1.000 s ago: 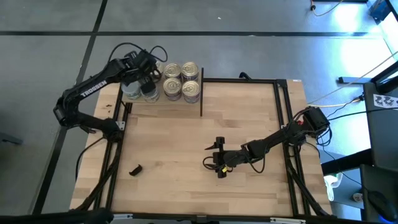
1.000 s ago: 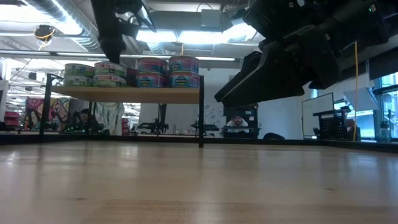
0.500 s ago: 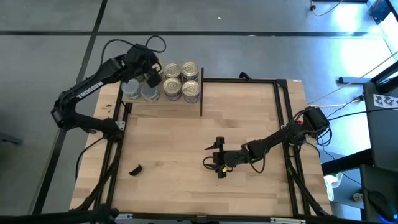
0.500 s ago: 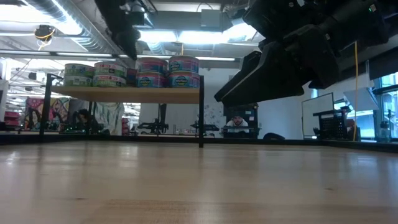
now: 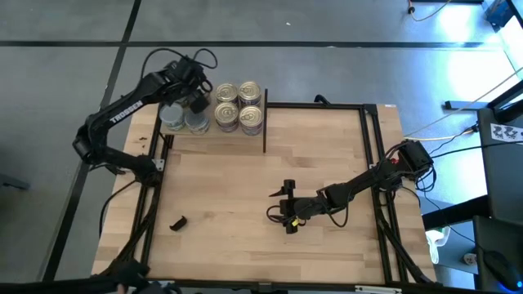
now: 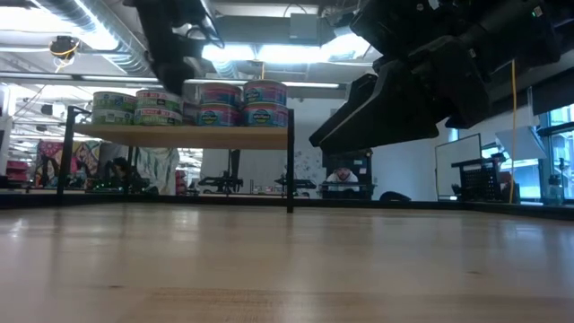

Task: Stack canned seafood by type on shelf
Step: Stack the blue tuna can on top of the blue tuna can on the shelf

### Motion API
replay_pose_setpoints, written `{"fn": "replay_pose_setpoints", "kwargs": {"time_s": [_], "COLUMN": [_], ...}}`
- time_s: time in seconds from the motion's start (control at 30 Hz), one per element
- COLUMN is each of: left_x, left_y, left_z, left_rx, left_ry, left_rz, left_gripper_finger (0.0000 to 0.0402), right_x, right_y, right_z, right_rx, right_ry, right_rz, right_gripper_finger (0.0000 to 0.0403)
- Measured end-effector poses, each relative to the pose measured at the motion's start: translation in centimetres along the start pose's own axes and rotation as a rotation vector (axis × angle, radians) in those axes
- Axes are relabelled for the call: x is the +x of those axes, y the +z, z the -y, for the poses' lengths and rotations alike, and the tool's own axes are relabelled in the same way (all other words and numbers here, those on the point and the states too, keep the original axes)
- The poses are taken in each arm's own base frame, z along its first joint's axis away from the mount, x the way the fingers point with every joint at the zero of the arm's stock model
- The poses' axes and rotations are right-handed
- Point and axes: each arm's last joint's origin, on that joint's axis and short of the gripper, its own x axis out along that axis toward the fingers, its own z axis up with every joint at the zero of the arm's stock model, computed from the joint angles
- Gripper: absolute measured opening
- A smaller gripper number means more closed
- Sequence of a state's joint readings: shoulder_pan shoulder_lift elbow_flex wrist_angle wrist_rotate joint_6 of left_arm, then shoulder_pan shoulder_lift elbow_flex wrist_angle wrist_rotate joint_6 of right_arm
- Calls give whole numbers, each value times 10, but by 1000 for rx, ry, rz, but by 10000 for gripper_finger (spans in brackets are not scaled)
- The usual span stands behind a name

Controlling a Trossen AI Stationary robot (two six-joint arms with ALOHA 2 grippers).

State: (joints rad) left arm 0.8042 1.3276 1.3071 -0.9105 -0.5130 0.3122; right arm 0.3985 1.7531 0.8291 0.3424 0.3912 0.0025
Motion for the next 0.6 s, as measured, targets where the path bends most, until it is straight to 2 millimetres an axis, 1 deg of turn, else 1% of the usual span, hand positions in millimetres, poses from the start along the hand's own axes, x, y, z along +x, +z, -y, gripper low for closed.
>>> {"fn": "replay_pose_setpoints", "kwargs": {"time_s": [0.17, 0.33, 0.47, 0.6], "left_x": [2, 1, -1, -5], "left_y": [-5, -4, -5, -10], "left_z": [-4, -2, 0, 0], "left_rx": [-12, -26, -16, 0], "left_ry": [2, -70, -82, -97], "left_rz": [-36, -15, -18, -47], "left_gripper_finger": [237, 237, 237, 237], "right_x": [0, 0, 0, 0], "right_y": [0, 0, 0, 0], "right_z": [0, 0, 0, 0], "right_rx": [0, 0, 0, 0], "right_ry": [0, 0, 0, 0], "right_rz": [0, 0, 0, 0], "right_gripper_finger": [332, 332, 332, 332]}}
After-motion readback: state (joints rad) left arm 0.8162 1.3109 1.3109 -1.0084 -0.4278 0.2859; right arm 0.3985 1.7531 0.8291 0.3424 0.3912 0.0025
